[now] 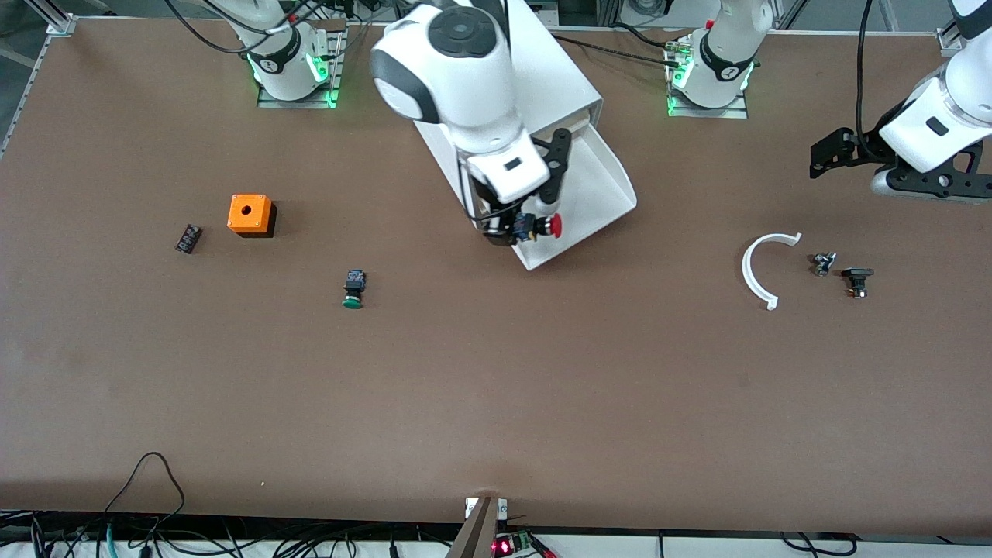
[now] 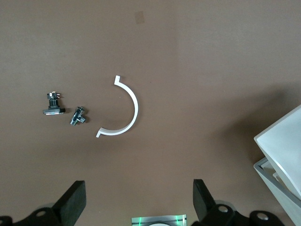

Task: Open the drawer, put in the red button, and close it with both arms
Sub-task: 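Lower the red button into the drawer and open the right gripper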

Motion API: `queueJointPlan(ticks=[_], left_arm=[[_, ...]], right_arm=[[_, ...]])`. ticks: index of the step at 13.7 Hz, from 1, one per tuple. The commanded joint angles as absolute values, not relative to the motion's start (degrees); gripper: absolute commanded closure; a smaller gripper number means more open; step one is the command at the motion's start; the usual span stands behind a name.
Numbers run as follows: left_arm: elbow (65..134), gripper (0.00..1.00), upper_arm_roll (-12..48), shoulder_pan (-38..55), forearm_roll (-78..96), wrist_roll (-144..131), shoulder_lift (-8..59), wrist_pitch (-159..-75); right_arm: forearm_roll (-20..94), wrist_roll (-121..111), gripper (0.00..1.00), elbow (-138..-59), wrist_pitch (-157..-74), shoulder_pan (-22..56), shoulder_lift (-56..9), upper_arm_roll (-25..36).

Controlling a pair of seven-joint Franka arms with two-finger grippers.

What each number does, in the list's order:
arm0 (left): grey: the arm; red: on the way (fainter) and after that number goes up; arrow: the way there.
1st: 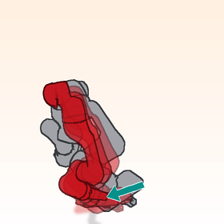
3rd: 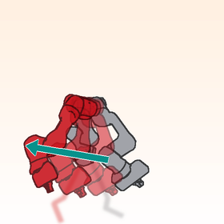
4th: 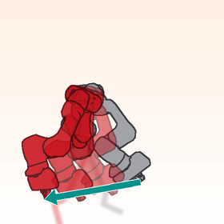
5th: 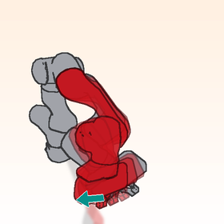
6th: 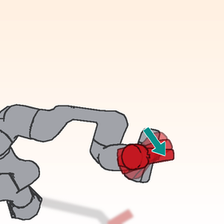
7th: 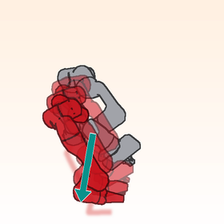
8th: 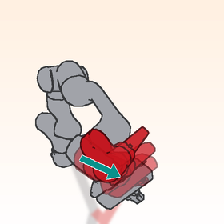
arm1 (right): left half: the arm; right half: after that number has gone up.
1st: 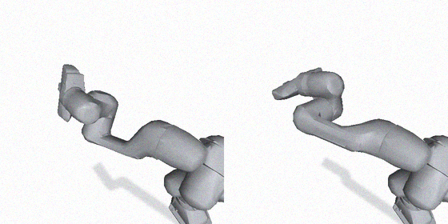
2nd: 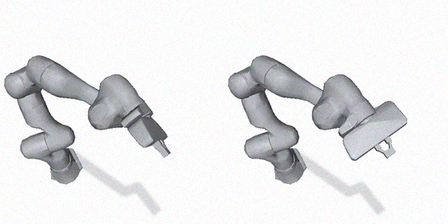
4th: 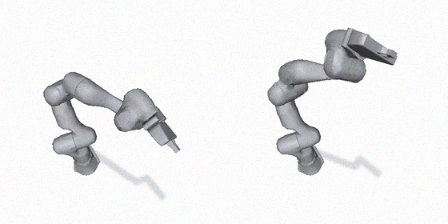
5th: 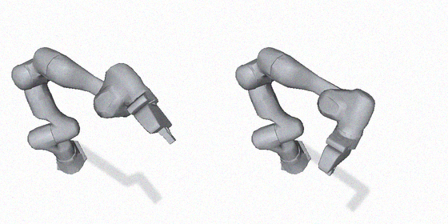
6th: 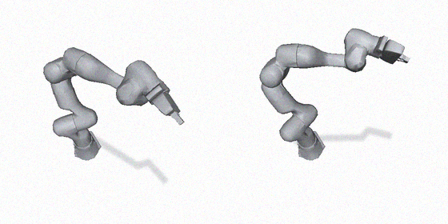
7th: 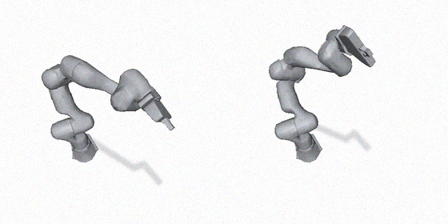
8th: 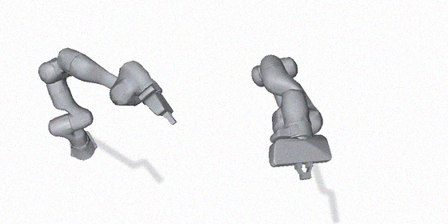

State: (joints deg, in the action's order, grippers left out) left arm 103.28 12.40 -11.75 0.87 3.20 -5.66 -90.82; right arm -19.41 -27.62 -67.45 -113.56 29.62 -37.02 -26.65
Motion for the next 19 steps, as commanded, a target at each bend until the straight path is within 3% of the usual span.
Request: queueJointPlan(ticks=[1,10,13,14,16,19], left_arm=[[100.5,0.00,11.5,-10.4,-0.6,1.7,-4.0,-89.6],[100.3,0.00,11.6,-9.1,-0.5,1.3,-4.0,-89.6],[100.3,0.00,11.6,-9.0,-0.5,1.2,-4.0,-89.6],[100.3,0.00,11.6,-9.0,-0.5,1.1,-4.0,-89.6],[100.2,0.00,11.6,-9.0,-0.5,1.1,-4.0,-89.6],[100.2,0.00,11.6,-9.0,-0.5,1.1,-4.0,-89.6]], right_arm=[[-20.6,-37.0,0.86,-63.7,-111.4,31.6,-41.1,-26.7],[-26.3,-38.1,0.86,-64.1,-108.8,37.8,-46.8,-26.5],[-28.0,-38.1,0.80,-64.6,-108.8,38.5,-47.6,-26.5],[-28.8,-38.1,0.69,-65.1,-108.8,38.6,-47.6,-26.5],[-29.4,-37.7,0.00,-65.6,-108.7,38.8,-47.6,-26.6],[-29.4,-31.8,0.00,-65.1,-108.5,38.9,-46.9,-27.0]])
